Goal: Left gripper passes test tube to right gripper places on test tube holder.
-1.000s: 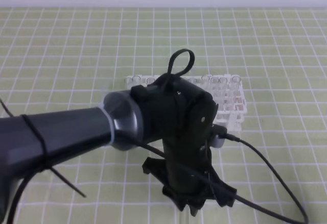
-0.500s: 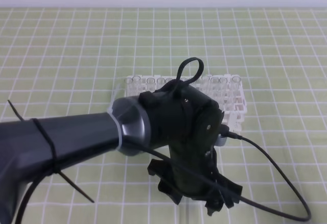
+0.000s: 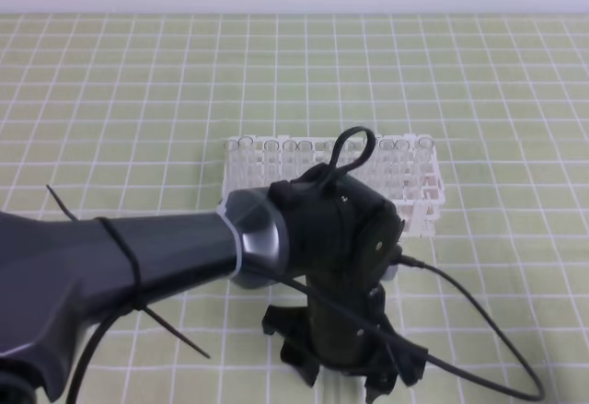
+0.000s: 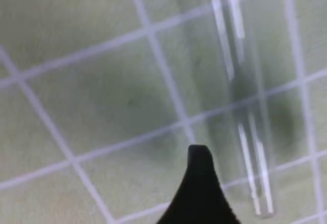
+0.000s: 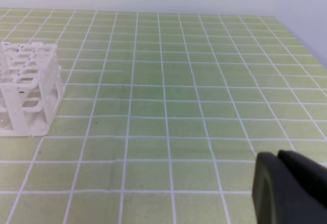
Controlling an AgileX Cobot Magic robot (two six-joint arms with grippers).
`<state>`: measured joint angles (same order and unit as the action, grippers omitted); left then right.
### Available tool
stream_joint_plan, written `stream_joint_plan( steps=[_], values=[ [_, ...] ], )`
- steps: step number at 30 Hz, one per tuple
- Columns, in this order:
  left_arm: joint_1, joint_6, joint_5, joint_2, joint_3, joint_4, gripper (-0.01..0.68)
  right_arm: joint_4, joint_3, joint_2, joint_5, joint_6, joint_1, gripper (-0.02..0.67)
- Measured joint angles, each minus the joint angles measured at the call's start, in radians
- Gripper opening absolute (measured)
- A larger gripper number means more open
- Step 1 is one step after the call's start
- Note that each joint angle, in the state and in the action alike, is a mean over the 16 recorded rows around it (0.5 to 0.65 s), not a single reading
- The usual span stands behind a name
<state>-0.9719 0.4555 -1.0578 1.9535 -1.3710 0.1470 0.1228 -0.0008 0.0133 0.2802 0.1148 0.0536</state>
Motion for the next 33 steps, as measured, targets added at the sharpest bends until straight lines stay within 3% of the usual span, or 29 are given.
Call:
stream_joint_plan(
  steps=[11, 27, 33],
  values=[
    [0.000, 0.023, 0.019, 0.010, 0.028, 0.001, 0.449, 0.000, 0.000, 0.000, 0.000, 0.000, 0.000, -0.018],
    [0.000, 0.029, 0.030, 0.009, 0.030, 0.002, 0.131, 0.000, 0.000, 0.000, 0.000, 0.000, 0.000, -0.018],
    [0.000, 0.027, 0.029, -0.004, 0.030, -0.005, 0.086, 0.000, 0.000, 0.000, 0.000, 0.000, 0.000, -0.018]
  ],
)
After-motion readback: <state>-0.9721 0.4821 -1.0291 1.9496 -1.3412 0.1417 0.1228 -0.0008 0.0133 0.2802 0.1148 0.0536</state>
